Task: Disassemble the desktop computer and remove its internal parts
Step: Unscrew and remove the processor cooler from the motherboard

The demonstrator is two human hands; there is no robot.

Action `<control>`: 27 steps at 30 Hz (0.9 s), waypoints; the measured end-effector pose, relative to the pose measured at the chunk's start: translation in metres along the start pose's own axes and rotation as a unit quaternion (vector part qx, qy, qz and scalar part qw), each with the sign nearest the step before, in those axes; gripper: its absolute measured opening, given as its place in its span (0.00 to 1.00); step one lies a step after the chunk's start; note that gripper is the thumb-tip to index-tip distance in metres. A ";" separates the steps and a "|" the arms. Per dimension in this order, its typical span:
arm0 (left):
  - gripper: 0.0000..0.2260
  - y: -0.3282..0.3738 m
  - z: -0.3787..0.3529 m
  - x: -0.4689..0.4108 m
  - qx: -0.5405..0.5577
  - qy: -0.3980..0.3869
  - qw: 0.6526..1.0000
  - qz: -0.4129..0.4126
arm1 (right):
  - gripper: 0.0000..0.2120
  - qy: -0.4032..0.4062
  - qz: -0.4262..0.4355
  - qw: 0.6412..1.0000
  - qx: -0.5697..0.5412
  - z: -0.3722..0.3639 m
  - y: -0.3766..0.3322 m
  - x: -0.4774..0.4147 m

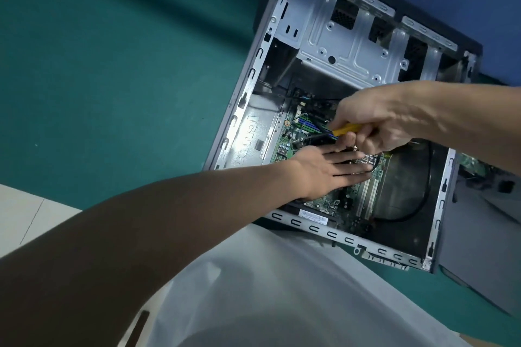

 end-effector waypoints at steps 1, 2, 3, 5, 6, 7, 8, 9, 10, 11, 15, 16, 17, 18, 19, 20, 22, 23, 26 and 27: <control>0.28 0.000 -0.001 -0.001 -0.002 0.001 1.000 -0.001 | 0.14 -0.006 -0.001 1.000 0.023 -0.002 -0.001 0.000; 0.30 0.001 0.000 -0.001 0.006 0.007 1.000 0.008 | 0.13 0.012 0.016 0.998 0.066 -0.002 -0.006 0.003; 0.30 0.001 -0.001 -0.002 0.005 -0.001 1.000 0.006 | 0.13 0.041 0.050 0.990 0.129 -0.002 -0.015 0.004; 0.30 0.000 -0.001 -0.001 0.005 0.004 1.000 0.005 | 0.13 0.105 0.152 0.927 0.328 -0.003 -0.034 0.010; 0.30 0.000 0.000 -0.001 0.007 0.009 1.000 0.014 | 0.13 0.133 0.205 0.859 0.450 -0.008 -0.041 0.017; 0.30 0.000 -0.003 -0.004 0.003 0.007 1.000 0.016 | 0.13 0.158 0.256 0.763 0.572 -0.015 -0.045 0.025; 0.31 -0.001 -0.003 -0.004 0.004 0.003 1.000 0.018 | 0.13 0.185 0.309 0.644 0.674 -0.024 -0.047 0.033; 0.32 -0.002 -0.002 -0.004 0.020 -0.004 1.000 0.024 | 0.15 0.195 0.354 0.534 0.743 -0.033 -0.044 0.041; 0.33 -0.002 -0.002 -0.004 0.036 -0.015 0.999 0.028 | 0.16 0.200 0.382 0.461 0.776 -0.040 -0.038 0.045; 0.34 -0.003 -0.004 -0.005 0.048 -0.021 0.998 0.033 | 0.17 0.196 0.400 0.422 0.789 -0.044 -0.033 0.048; 0.31 -0.001 -0.001 -0.006 0.030 -0.002 0.999 0.023 | 0.15 0.214 0.391 0.674 0.589 -0.025 -0.045 0.041; 0.30 0.000 0.000 -0.005 0.022 -0.001 1.000 0.019 | 0.13 0.207 0.348 0.792 0.457 -0.013 -0.046 0.036; 0.30 0.001 -0.001 -0.005 0.014 -0.003 1.000 0.019 | 0.12 0.180 0.287 0.892 0.299 -0.002 -0.041 0.029; 0.30 0.000 -0.002 -0.005 0.006 -0.007 1.000 0.021 | 0.11 0.137 0.212 0.959 0.128 0.006 -0.032 0.021; 0.30 -0.001 -0.003 -0.005 0.000 -0.011 1.000 0.021 | 0.09 0.088 0.137 0.987 -0.008 0.010 -0.021 0.015; 0.30 0.000 -0.003 -0.005 -0.004 -0.015 1.000 0.018 | 0.09 0.056 0.075 0.993 -0.071 0.010 -0.011 0.013; 0.29 0.001 -0.004 -0.005 -0.008 -0.017 1.000 0.016 | 0.11 0.026 0.008 0.998 -0.058 0.006 0.001 0.010; 0.30 0.001 -0.003 -0.005 -0.006 -0.014 1.000 0.021 | 0.12 0.031 0.006 0.999 -0.028 0.003 0.002 0.010; 0.31 -0.002 -0.003 -0.004 0.006 -0.009 1.000 0.028 | 0.13 0.111 0.116 0.973 0.164 0.002 -0.015 0.016; 0.31 -0.002 -0.004 -0.004 0.006 -0.010 1.000 0.028 | 0.14 0.137 0.172 0.940 0.261 0.001 -0.023 0.019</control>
Point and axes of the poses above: each hand's wrist, its own x-axis away from the middle knuckle, its own z-axis out of the back of the hand, y = z × x, the point moved 6 cm from there along -x, towards the middle knuckle, and after that the axes turned 3 degrees about y, right-handed, at the moved point
